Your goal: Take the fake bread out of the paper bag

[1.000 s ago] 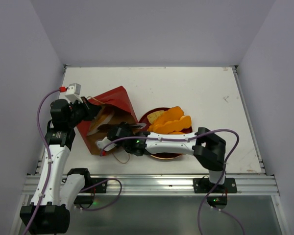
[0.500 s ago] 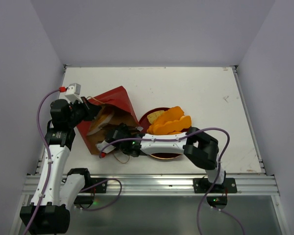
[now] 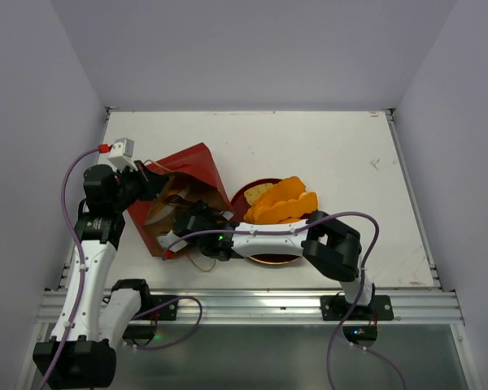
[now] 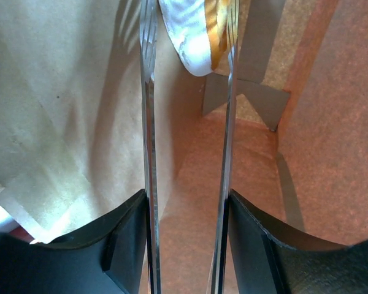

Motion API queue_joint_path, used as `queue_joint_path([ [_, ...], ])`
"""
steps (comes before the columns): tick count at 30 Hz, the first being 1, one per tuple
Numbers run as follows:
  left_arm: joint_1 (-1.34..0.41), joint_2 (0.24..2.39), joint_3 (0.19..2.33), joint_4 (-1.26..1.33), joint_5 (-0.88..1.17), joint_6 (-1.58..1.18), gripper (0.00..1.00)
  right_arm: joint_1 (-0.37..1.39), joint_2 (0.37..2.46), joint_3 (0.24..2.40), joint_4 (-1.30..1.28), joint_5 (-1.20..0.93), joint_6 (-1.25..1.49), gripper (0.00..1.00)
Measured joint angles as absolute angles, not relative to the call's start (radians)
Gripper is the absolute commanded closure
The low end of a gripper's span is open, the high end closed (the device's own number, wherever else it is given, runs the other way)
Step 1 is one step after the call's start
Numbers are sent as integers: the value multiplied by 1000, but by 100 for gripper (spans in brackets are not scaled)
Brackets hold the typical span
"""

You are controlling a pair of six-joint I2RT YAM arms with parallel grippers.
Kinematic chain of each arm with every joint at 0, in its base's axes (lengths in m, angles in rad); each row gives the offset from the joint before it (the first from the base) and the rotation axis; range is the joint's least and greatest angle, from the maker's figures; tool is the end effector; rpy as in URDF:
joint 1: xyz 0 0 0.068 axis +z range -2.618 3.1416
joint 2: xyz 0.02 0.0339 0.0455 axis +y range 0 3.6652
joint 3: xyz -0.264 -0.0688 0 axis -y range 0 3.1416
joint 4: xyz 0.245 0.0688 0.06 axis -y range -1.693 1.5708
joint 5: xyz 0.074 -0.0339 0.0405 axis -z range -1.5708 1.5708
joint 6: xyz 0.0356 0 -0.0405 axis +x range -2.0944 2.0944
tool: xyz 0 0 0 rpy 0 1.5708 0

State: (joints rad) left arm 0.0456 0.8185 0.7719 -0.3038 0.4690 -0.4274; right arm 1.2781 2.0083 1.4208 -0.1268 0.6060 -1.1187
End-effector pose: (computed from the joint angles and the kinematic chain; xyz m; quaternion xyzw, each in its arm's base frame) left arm 0.1870 -0.0076 0.3185 -0.0573 0.8061 -0.2927 0.5111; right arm 0.1484 0.4222 0.1991 -0.7637 0.4313 -0.2390 0.4167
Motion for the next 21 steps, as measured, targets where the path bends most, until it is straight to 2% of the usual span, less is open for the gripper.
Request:
queue_joint_path([
  [21,46,818,770,-299,490,-436,100,1278,2083,1427,-88,649,-1127,43],
])
